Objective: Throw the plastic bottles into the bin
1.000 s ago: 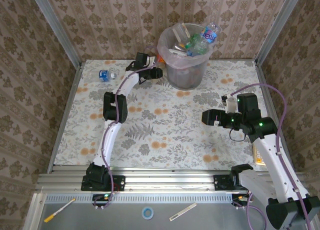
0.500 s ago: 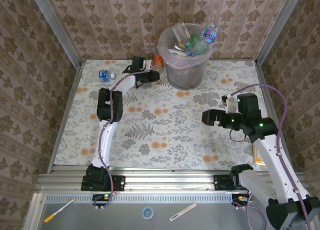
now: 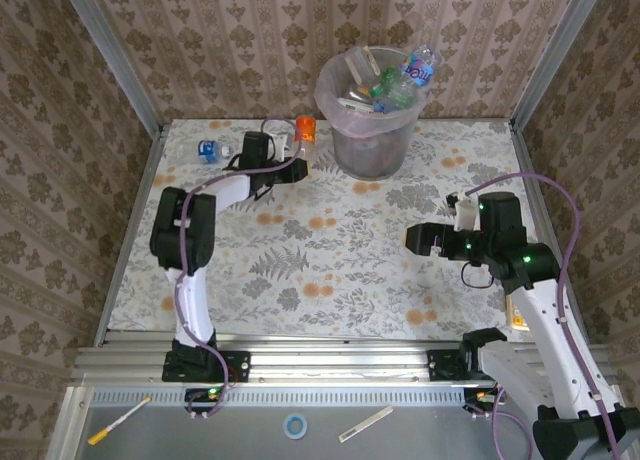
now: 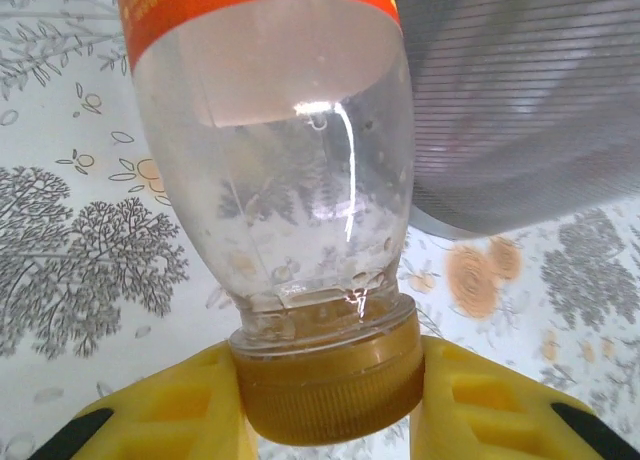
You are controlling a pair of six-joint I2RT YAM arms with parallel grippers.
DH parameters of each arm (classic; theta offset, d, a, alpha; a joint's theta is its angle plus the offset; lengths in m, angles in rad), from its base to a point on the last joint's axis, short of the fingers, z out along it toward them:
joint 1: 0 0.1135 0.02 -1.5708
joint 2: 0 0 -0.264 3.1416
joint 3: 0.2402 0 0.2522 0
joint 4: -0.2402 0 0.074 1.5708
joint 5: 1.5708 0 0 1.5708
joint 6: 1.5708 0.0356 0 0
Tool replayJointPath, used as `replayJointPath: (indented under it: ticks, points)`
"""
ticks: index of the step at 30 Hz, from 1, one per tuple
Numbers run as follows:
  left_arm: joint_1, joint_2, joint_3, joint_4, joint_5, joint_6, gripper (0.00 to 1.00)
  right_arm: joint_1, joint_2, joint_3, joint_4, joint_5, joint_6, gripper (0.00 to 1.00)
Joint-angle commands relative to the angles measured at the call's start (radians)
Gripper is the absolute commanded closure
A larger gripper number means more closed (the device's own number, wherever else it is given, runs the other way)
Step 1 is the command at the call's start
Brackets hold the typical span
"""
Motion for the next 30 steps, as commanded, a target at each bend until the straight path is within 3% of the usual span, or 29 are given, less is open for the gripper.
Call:
replayJointPath:
  ticks: [1, 14, 21, 26, 30]
  points:
    - [-0.014, -0.134, -0.119, 0.135, -0.004, 0.011, 0.79, -0.002, -0.024, -0.012, -0.015, 0.007, 0.009, 0.0]
    - [-0.066, -0.683, -0.553, 0.161, -0.141, 0.068, 0.78, -0.002, -0.045, -0.009, -0.012, 0.002, 0.007, 0.0]
    - [-0.179, -1.023, -0.718, 0.147, -0.238, 0.095, 0.77, -0.003, -0.045, -0.015, -0.001, 0.007, 0.004, 0.0]
    - [-0.305, -1.125, -0.745, 0.141, -0.273, 0.121, 0.77, -0.002, -0.042, -0.005, 0.003, 0.008, 0.003, 0.0]
    - [-0.347, -1.128, -0.76, 0.182, -0.277, 0.117, 0.77, -0.002, -0.052, -0.002, 0.0, 0.008, 0.0, 0.0]
